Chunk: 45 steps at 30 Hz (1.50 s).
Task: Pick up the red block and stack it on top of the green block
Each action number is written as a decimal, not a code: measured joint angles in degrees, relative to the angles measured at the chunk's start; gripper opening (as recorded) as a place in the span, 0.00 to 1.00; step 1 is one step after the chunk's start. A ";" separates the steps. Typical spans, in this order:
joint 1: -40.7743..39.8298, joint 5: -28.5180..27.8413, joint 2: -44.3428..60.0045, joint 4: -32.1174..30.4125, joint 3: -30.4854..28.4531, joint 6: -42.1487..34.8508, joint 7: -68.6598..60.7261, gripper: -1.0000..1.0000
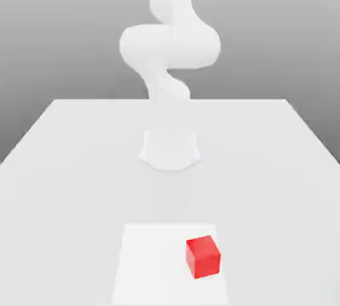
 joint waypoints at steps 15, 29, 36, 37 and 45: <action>3.96 0.33 31.51 -12.57 1.23 15.83 -5.85 0.50; 6.03 -1.70 57.68 -16.54 1.14 33.08 -6.93 0.00; 5.83 -1.80 56.19 -16.76 1.35 31.78 -6.81 0.00; 5.72 -1.59 54.45 -17.03 1.50 30.31 -6.98 0.00; 8.20 -2.47 49.81 -10.48 5.59 19.00 -10.97 0.00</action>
